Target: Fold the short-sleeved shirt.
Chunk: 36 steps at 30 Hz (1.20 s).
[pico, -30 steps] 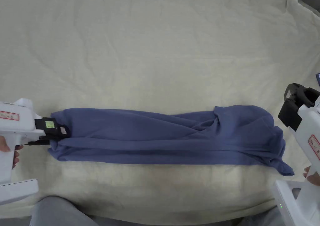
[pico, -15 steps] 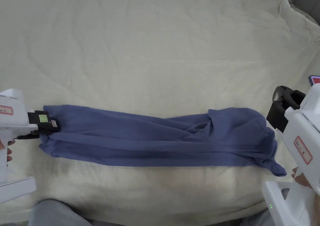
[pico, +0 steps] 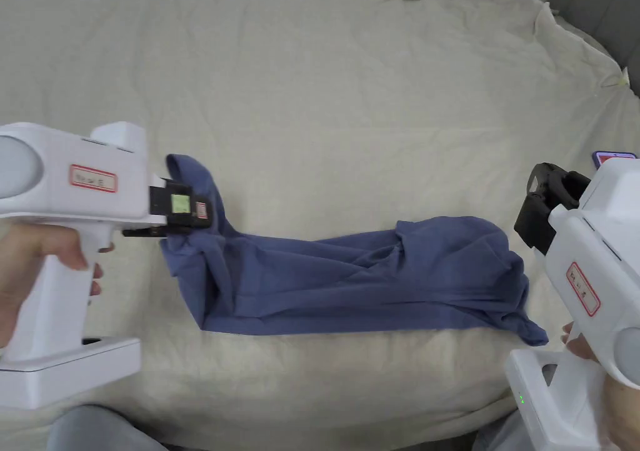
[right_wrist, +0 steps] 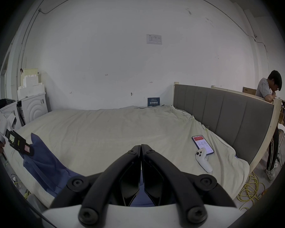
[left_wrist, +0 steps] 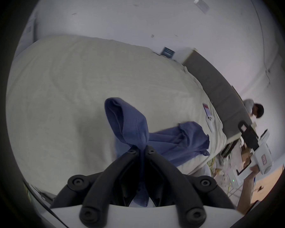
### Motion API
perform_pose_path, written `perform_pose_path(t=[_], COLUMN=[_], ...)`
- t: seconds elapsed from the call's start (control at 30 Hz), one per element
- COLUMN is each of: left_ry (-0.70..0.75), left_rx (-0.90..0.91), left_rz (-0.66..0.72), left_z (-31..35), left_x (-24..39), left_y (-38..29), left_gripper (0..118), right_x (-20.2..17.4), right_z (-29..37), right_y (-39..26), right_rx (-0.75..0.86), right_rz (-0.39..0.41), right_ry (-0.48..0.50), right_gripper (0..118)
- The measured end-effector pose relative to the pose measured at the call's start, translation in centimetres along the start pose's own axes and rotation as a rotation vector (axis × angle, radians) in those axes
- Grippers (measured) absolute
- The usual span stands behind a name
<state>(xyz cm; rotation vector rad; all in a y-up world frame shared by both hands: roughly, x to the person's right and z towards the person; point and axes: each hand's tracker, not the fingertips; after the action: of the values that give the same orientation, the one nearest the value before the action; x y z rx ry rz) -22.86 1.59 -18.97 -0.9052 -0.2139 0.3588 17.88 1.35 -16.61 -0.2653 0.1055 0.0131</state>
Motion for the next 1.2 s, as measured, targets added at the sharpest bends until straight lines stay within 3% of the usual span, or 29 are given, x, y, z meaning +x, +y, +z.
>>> perform_pose_path(t=[0.27,0.5,0.57,0.6,0.63,0.7,0.73,0.77,0.93,1.0,1.07,1.1,1.13,1.2], left_ry=[-0.078,0.039,0.039,0.040,0.004,-0.067,-0.085,-0.089,-0.098,-0.066,-0.009,0.027,0.072,0.181], left_rx=[-0.134,-0.242,-0.248,-0.250,-0.251,-0.245,-0.225,-0.193,-0.055,0.008,0.089,0.123,0.161,0.201], left_rz=[-0.036,-0.070,-0.057,-0.052,-0.045,-0.043,-0.043,-0.043,0.019,0.046,0.069,0.064,0.061,0.020], left_z=[-9.7,-17.1,-17.8,-17.9,-17.7,-16.9,-16.4,-15.7,-11.8,-10.4,-9.3,-9.0,-8.8,-9.0], left_x=[6.5,9.2,9.4,9.3,9.4,9.5,9.3,9.2,7.6,6.8,5.7,5.3,5.2,4.8], left_y=[-1.3,-3.4,-3.7,-3.9,-3.9,-3.6,-3.4,-3.0,-0.7,-0.3,-0.3,-0.5,-1.1,-2.2], left_gripper=[1,3,19,36,66,101,115,118,118,112,76,51,37,31], right_x=[2.3,4.0,4.3,4.4,4.4,4.3,4.3,4.3,3.6,3.4,3.2,3.1,3.1,3.0], right_z=[0.6,1.0,1.1,1.0,1.0,1.0,1.0,0.9,0.8,0.8,0.8,0.8,0.8,0.8], right_y=[-0.2,-0.6,-0.7,-0.7,-0.7,-0.7,-0.7,-0.7,-0.7,-0.6,-0.6,-0.6,-0.6,-0.5], right_rx=[0.009,0.005,0.001,-0.001,-0.002,-0.004,-0.004,-0.004,-0.002,-0.002,0.002,0.003,0.005,0.006], right_rz=[-0.027,-0.044,-0.052,-0.051,-0.048,-0.043,-0.042,-0.042,-0.043,-0.040,-0.039,-0.038,-0.037,-0.033], right_ry=[-0.037,-0.072,-0.077,-0.079,-0.081,-0.081,-0.080,-0.078,-0.064,-0.056,-0.050,-0.047,-0.044,-0.043], right_gripper=[1,1,1,1,1,1,1,1,1,1,1,1,1,1])
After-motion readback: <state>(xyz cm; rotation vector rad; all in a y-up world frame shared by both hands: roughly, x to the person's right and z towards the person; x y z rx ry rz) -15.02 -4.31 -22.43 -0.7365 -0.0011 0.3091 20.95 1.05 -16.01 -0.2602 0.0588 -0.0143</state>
